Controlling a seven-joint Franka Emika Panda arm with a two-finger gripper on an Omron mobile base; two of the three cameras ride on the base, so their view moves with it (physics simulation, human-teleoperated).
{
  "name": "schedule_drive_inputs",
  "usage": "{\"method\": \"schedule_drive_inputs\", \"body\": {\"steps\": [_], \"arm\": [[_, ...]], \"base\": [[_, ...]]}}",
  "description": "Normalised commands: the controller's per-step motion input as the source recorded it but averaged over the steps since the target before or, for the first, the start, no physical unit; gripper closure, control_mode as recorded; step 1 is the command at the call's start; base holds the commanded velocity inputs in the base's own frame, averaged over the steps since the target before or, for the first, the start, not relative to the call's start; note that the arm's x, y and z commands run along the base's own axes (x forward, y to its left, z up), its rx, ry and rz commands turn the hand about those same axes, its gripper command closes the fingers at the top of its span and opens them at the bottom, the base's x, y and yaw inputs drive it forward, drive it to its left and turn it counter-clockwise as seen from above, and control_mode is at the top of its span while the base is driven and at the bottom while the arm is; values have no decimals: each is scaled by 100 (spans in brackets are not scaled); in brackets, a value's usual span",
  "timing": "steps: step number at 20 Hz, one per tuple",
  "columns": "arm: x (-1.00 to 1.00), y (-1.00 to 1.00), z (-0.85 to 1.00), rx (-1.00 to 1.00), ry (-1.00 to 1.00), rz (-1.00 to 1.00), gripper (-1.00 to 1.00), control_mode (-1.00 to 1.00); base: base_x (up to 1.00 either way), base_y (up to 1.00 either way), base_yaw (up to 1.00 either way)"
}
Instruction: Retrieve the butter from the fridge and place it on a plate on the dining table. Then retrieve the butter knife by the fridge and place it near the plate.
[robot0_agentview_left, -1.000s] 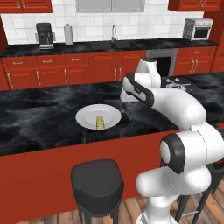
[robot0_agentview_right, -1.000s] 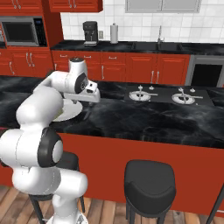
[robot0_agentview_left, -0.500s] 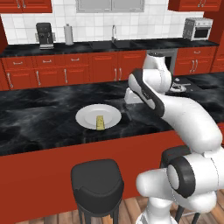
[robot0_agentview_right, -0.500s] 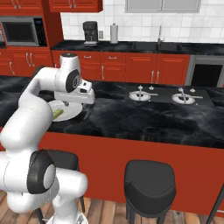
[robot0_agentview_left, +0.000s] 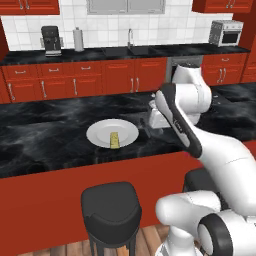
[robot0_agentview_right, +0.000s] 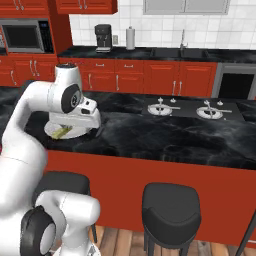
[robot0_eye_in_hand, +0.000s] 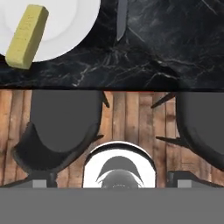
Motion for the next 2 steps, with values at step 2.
{"method": "schedule_drive_inputs", "body": {"steps": [2], "arm": [[-82, 0, 0, -6, -18, 0, -100, -100]], "base": [[0, 0, 0]]}}
